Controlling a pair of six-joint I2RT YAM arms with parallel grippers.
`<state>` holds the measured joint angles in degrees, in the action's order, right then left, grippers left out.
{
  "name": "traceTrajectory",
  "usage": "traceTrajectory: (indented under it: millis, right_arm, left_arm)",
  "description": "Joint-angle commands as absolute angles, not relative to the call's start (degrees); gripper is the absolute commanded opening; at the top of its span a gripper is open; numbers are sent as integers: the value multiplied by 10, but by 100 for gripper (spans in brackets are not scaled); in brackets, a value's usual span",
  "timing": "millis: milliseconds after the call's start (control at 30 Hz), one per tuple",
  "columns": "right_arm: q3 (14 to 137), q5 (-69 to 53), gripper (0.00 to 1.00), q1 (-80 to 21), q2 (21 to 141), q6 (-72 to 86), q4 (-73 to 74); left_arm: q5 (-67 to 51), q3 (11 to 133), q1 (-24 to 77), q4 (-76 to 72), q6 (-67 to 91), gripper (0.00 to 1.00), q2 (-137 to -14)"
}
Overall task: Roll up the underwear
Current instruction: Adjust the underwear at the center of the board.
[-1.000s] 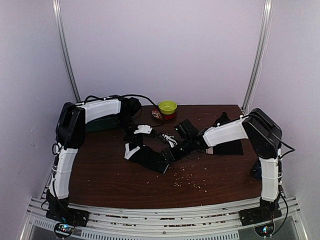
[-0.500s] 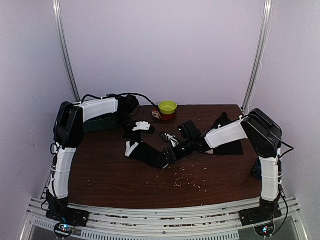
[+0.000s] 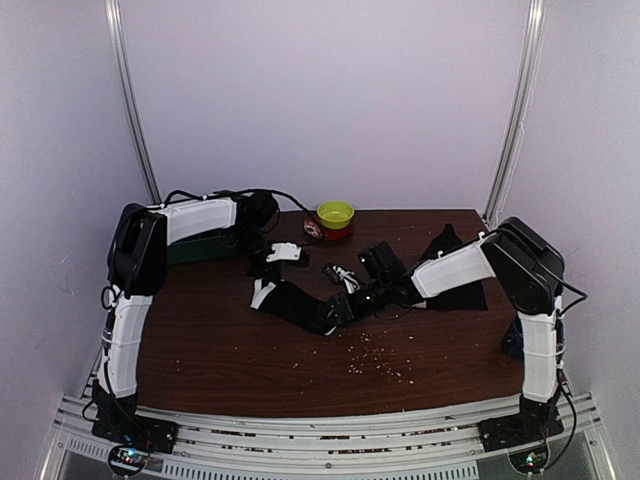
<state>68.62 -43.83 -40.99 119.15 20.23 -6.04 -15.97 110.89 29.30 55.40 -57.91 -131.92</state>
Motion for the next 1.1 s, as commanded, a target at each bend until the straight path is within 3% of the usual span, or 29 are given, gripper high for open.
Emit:
traceTrajectory:
  millis: [0,100,167,267,433,567,733,833,1067]
  right_arm:
    - [684,-426,41,-407,1181,216,-45]
    - [687,-420,37,-407,1178,217,-44]
    - [688,-415,34,-407,1175,217,-44]
    - [690,-418,27,-407,1174,221,-50]
    - [684,-412,16,-406,1171,234,-53]
    - [677,-401,13,-407,1160,239,-52]
    - [675,-380,9,-405,1158,245,-38]
    - [669,-363,10,-405,1156,243,-29]
    - [682,-293,33,-405,1131,207,31]
  left_arm:
    - [-155,1101,285,534,-569,0,-1328]
    - [-160,1099,286,535,-569,1,-1326]
    - [-161,1098,286,535,-567,9,-1325]
    - [-163,1097,287,534,-563,12,-1325]
    - [-148,1082,286,513,-544,43,-1310]
    - [-123,1031,285,448,-526,66,-1263]
    - [-102,980,284,374,-503,77,-1212]
    - [-82,963,285,350,-497,82,-1205]
    - [-56,937,285,314,-485,83,-1194]
